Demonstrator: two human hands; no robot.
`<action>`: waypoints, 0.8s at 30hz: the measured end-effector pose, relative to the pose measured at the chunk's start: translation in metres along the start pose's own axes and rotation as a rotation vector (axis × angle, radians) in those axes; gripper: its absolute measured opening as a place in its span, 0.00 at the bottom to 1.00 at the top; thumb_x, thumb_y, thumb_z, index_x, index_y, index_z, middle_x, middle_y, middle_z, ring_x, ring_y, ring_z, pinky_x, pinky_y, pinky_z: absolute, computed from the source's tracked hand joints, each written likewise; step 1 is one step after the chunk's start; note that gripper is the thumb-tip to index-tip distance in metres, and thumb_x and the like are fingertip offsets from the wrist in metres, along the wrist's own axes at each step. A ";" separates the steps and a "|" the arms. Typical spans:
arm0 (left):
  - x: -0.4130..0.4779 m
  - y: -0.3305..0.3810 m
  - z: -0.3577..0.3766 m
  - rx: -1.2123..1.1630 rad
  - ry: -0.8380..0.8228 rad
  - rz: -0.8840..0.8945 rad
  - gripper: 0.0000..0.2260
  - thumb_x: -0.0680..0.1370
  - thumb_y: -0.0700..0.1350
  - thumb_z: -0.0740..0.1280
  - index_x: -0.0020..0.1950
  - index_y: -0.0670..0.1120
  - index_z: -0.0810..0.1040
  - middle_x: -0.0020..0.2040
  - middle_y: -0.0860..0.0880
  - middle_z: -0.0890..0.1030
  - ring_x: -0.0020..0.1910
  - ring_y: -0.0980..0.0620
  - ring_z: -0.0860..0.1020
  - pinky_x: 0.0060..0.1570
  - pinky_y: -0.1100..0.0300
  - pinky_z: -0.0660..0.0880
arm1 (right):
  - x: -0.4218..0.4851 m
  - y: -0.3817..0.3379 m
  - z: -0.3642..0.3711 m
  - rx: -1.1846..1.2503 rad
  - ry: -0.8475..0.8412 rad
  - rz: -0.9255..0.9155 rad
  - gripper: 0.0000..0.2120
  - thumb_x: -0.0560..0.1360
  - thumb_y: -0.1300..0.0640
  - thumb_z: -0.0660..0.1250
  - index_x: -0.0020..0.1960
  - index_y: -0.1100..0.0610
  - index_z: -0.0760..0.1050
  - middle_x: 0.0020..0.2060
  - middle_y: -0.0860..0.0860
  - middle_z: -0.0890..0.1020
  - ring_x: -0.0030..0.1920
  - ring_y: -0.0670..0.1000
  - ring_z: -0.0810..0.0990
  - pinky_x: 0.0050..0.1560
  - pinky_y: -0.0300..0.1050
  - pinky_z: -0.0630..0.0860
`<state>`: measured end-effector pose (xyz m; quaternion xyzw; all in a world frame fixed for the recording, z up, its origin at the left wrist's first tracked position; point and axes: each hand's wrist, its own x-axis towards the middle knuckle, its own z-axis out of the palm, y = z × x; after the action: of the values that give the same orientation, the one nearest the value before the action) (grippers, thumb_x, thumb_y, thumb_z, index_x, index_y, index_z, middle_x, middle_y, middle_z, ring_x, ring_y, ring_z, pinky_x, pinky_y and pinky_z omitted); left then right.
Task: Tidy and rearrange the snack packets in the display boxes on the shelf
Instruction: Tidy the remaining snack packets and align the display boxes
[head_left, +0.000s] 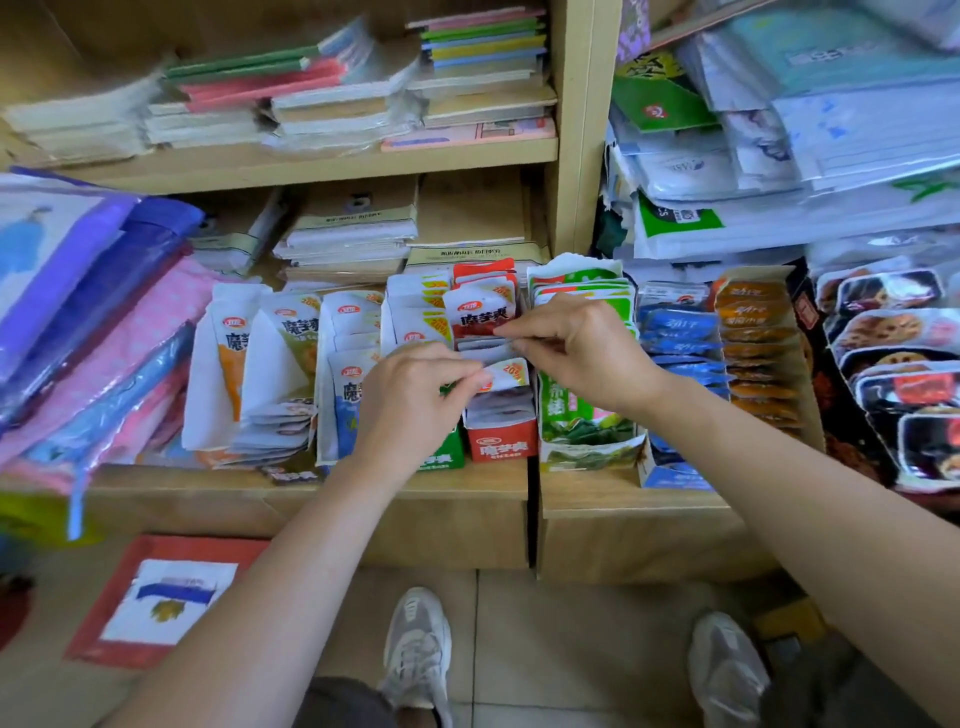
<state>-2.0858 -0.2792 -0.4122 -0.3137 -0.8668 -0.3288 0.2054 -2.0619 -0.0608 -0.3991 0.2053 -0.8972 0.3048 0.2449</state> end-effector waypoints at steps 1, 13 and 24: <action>-0.001 0.000 0.004 0.013 0.015 0.004 0.06 0.76 0.51 0.74 0.46 0.50 0.88 0.41 0.54 0.85 0.39 0.52 0.81 0.39 0.52 0.79 | -0.003 -0.001 -0.001 -0.007 -0.020 0.000 0.13 0.75 0.61 0.71 0.59 0.56 0.83 0.52 0.50 0.86 0.50 0.47 0.80 0.52 0.45 0.78; -0.037 -0.005 0.008 0.040 0.234 0.088 0.10 0.73 0.49 0.78 0.41 0.45 0.82 0.42 0.50 0.77 0.37 0.53 0.77 0.31 0.54 0.77 | -0.008 0.002 0.004 -0.117 -0.047 0.021 0.15 0.73 0.54 0.75 0.59 0.54 0.83 0.53 0.49 0.85 0.55 0.51 0.80 0.56 0.47 0.77; -0.040 -0.008 0.011 0.192 -0.017 0.115 0.02 0.76 0.49 0.75 0.47 0.53 0.87 0.44 0.58 0.85 0.44 0.55 0.79 0.32 0.57 0.75 | -0.009 -0.001 0.004 -0.119 -0.035 0.035 0.15 0.74 0.55 0.75 0.59 0.55 0.82 0.53 0.50 0.85 0.54 0.51 0.80 0.55 0.42 0.76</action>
<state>-2.0645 -0.2925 -0.4456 -0.3449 -0.8765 -0.2292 0.2455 -2.0555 -0.0626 -0.4064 0.1802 -0.9213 0.2516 0.2355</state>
